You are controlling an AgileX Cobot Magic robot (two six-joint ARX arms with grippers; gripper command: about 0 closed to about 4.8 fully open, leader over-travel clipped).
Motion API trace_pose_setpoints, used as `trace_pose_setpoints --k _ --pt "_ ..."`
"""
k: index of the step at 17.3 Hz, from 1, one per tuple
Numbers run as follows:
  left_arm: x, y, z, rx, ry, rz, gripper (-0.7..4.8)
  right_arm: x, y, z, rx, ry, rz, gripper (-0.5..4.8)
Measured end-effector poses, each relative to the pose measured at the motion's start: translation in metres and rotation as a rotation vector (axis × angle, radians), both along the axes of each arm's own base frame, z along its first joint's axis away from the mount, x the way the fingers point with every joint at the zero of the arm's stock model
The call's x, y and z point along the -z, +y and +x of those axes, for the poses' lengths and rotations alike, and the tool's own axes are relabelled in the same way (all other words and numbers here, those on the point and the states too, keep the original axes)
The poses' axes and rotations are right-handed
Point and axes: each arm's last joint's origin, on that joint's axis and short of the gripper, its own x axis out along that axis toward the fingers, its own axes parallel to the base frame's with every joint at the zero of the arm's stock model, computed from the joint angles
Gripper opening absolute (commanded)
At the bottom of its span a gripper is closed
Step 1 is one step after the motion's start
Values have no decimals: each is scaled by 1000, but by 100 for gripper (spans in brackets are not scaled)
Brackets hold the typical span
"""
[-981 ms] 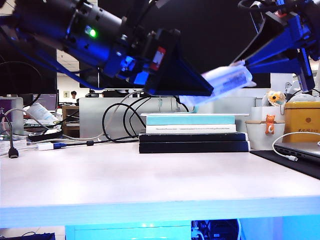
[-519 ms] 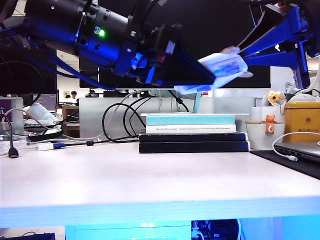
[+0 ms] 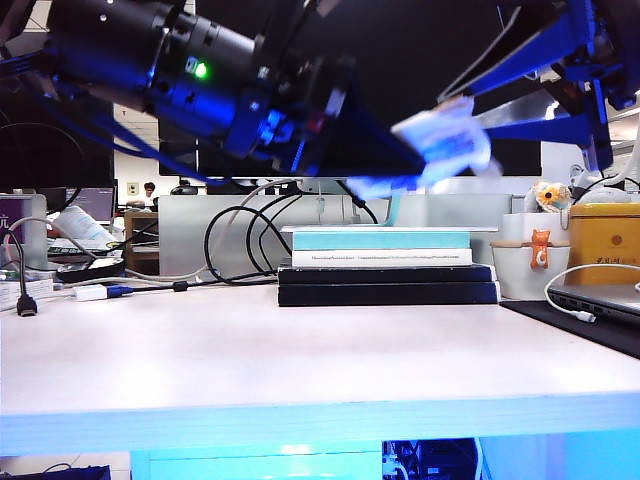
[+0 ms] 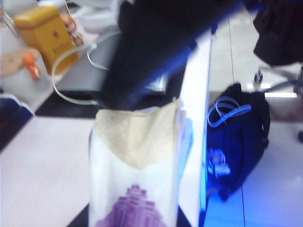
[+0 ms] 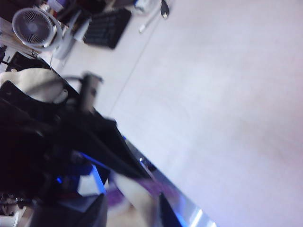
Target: Pick up a packet of tissues from the table with the left hand, then take a tissue from it with the right hand.
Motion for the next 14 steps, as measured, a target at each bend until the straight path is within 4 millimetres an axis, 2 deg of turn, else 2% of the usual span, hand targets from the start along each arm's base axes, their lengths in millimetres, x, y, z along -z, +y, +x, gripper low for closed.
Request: trace_pose_setpoints --k 5,7,9,14 --pt "2 1 0 5 -2 24 168 -1 0 1 13 22 19 134" --pt "2 0 0 7 -9 25 168 3 0 -2 13 90 4 133" --pt "2 0 0 7 -14 22 169 4 -1 -3 4 101 8 103" --pt "1 0 0 13 -38 22 168 4 0 -4 -18 109 22 103"
